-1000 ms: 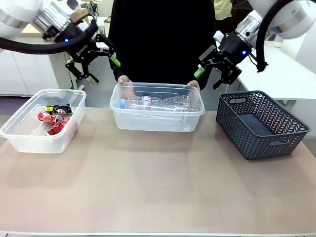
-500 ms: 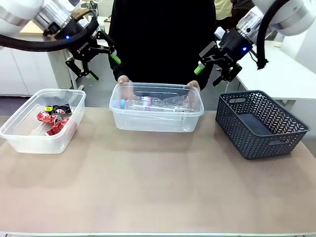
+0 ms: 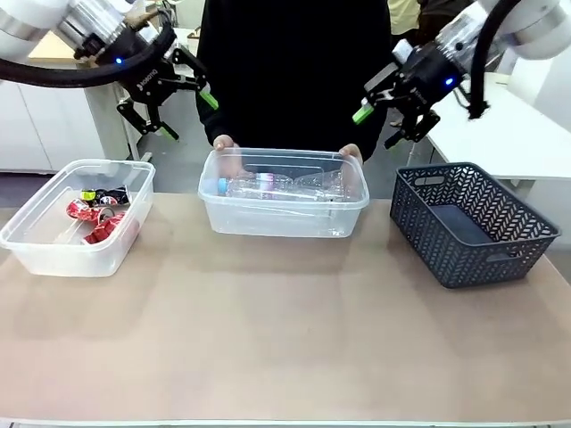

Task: Sort the waste into each basket.
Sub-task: Release the Organizing box you were holding.

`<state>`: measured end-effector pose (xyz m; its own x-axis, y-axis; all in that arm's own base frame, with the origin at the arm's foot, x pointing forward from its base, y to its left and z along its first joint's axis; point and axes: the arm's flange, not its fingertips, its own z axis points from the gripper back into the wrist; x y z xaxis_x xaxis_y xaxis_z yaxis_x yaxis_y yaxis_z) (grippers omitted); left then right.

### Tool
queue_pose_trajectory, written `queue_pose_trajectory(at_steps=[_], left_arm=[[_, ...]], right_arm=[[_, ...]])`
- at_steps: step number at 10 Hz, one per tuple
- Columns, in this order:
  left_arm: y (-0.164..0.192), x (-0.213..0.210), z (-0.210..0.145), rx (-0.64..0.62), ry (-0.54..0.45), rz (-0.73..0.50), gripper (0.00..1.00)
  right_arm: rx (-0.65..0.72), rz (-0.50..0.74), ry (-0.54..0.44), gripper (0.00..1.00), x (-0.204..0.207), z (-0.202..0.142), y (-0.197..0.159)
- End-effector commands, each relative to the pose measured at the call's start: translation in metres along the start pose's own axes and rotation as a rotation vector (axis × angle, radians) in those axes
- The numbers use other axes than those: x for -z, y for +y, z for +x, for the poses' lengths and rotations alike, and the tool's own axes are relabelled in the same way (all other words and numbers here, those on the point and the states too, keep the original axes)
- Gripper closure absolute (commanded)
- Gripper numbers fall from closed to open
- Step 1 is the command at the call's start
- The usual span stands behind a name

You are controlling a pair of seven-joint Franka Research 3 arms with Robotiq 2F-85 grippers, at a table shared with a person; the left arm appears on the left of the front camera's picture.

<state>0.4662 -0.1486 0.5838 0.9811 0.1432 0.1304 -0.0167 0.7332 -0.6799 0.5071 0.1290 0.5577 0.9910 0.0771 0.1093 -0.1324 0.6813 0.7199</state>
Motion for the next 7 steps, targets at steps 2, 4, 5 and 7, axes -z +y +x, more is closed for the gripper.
queue_pose_trajectory(at_steps=[2,4,5,7], left_arm=[[0.017,-0.077,-0.077,0.097,0.029,-0.374,0.0],[0.047,-0.1,-0.123,0.081,-0.039,-0.569,0.0],[0.067,-0.101,-0.141,0.084,-0.039,-0.684,0.0],[0.085,-0.097,-0.142,0.039,0.071,-0.741,0.0]], right_arm=[[0.007,0.367,-0.107,0.0,-0.089,-0.13,-0.026],[0.044,0.569,-0.142,0.0,-0.123,-0.19,-0.056],[0.087,0.642,-0.202,0.0,-0.138,-0.21,-0.073],[0.201,0.576,-0.284,0.0,-0.144,-0.223,-0.089]])
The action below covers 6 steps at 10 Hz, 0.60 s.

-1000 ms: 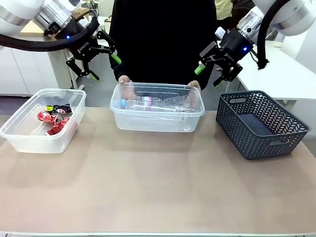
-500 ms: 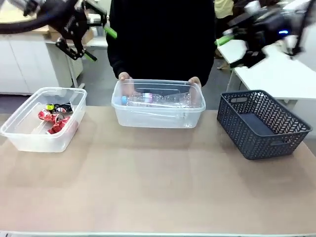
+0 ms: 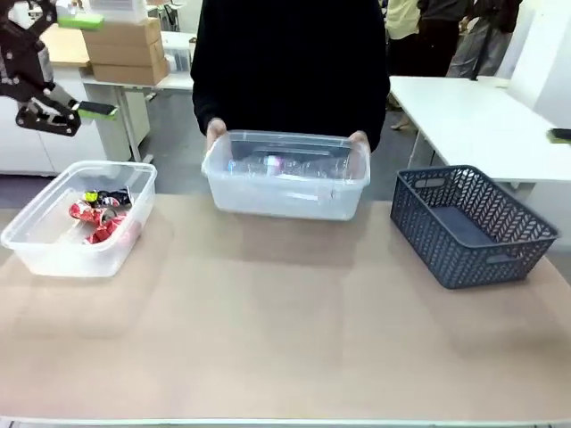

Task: Sort the waste into each basket.
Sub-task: Release the Organizing box you were holding.

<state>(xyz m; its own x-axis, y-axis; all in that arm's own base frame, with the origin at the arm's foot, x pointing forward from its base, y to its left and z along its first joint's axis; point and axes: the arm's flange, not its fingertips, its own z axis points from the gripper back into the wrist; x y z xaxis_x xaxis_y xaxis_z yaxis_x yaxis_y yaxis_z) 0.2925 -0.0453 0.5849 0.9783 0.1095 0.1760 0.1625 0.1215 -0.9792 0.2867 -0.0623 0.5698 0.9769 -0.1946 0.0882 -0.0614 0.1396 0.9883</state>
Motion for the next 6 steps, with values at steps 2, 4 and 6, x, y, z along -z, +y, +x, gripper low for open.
queue_pose_trajectory(at_steps=[2,4,6], left_arm=[[-0.0182,0.0063,0.0114,0.032,-0.033,0.054,0.0],[-0.0182,0.0063,0.0114,0.032,-0.033,0.054,0.0],[-0.0182,0.0063,0.0114,0.032,-0.033,0.054,0.0]], right_arm=[[-0.029,0.004,0.061,0.0,0.0162,0.0035,0.0114],[-0.029,0.004,0.061,0.0,0.0162,0.0035,0.0114],[-0.029,0.004,0.061,0.0,0.0162,0.0035,0.0114]])
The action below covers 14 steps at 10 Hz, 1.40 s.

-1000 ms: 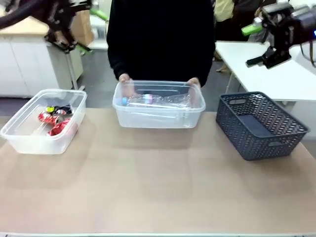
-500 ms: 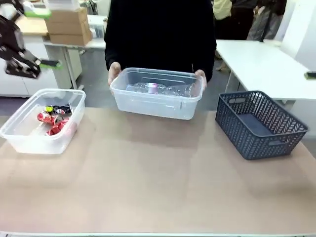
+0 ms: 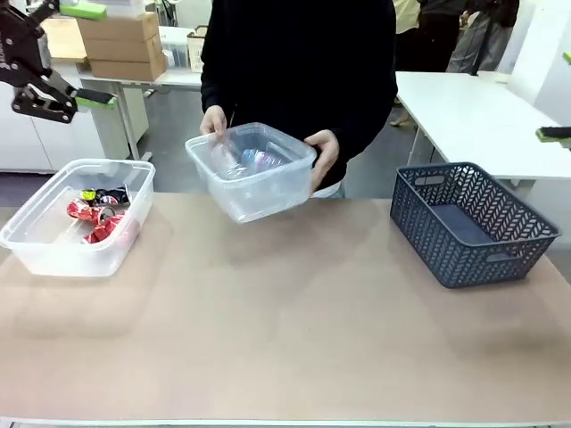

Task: Sort the waste into each basket.
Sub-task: Release the Organizing box you were holding.

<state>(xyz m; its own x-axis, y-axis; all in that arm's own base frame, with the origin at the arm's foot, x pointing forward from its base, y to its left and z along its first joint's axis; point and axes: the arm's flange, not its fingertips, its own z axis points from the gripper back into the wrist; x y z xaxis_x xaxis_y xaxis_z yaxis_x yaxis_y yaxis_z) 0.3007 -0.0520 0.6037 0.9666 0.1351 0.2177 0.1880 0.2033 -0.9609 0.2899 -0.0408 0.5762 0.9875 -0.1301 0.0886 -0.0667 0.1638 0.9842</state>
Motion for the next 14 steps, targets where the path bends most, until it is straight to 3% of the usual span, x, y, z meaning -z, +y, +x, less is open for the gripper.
queue_pose_trajectory(at_steps=[1,14], left_arm=[[-0.0003,0.0005,0.0007,-0.007,-0.001,-0.025,0.0],[-0.0003,0.0005,0.0007,-0.007,-0.001,-0.025,0.0]], right_arm=[[-0.021,0.027,-0.004,0.0,-0.0049,0.0038,0.002],[-0.021,0.027,-0.004,0.0,-0.0049,0.0038,0.002]])
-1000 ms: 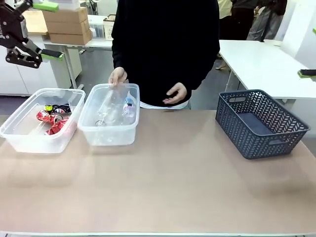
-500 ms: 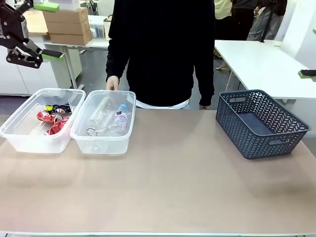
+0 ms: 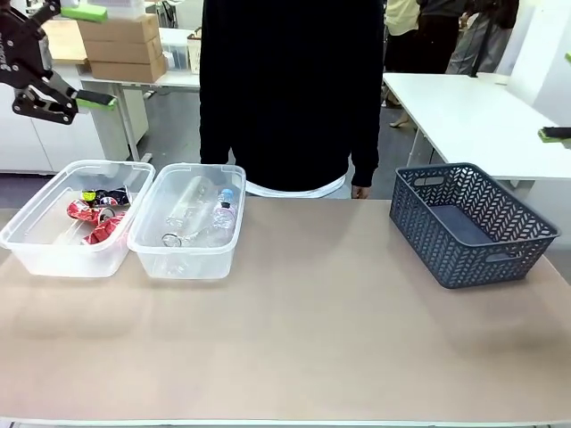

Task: Sort the waste into each basket.
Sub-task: Release the Organizing box you were holding.

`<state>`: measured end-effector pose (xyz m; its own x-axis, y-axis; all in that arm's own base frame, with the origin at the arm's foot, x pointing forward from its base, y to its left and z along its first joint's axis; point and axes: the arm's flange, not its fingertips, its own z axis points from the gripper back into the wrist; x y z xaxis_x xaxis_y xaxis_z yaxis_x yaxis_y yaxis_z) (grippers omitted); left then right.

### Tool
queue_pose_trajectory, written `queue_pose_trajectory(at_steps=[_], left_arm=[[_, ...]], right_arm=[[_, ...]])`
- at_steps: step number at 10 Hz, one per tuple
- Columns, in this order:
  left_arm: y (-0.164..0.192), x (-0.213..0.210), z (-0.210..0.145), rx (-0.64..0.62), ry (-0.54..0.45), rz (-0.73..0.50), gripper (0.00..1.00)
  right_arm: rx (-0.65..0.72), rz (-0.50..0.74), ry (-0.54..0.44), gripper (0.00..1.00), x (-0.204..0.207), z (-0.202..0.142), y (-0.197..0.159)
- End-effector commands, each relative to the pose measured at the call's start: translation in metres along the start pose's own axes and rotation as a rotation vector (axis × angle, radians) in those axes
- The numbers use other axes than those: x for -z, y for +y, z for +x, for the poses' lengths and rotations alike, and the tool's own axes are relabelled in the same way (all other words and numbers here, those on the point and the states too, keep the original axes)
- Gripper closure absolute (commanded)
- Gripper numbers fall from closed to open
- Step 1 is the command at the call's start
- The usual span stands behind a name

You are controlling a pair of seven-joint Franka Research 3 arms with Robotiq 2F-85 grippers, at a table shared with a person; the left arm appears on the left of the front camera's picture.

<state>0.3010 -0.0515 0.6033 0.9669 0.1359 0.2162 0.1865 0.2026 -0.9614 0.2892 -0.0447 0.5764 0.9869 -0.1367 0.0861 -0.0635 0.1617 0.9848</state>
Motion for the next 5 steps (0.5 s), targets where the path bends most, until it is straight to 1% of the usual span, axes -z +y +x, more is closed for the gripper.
queue_pose_trajectory(at_steps=[1,5], left_arm=[[-0.0009,0.0008,0.0004,-0.005,0.0,-0.024,0.0],[-0.0009,0.0008,0.0004,-0.005,0.0,-0.024,0.0]], right_arm=[[-0.024,0.025,0.002,0.0,-0.0009,0.0039,0.0025],[-0.024,0.025,0.002,0.0,-0.0009,0.0039,0.0025]])
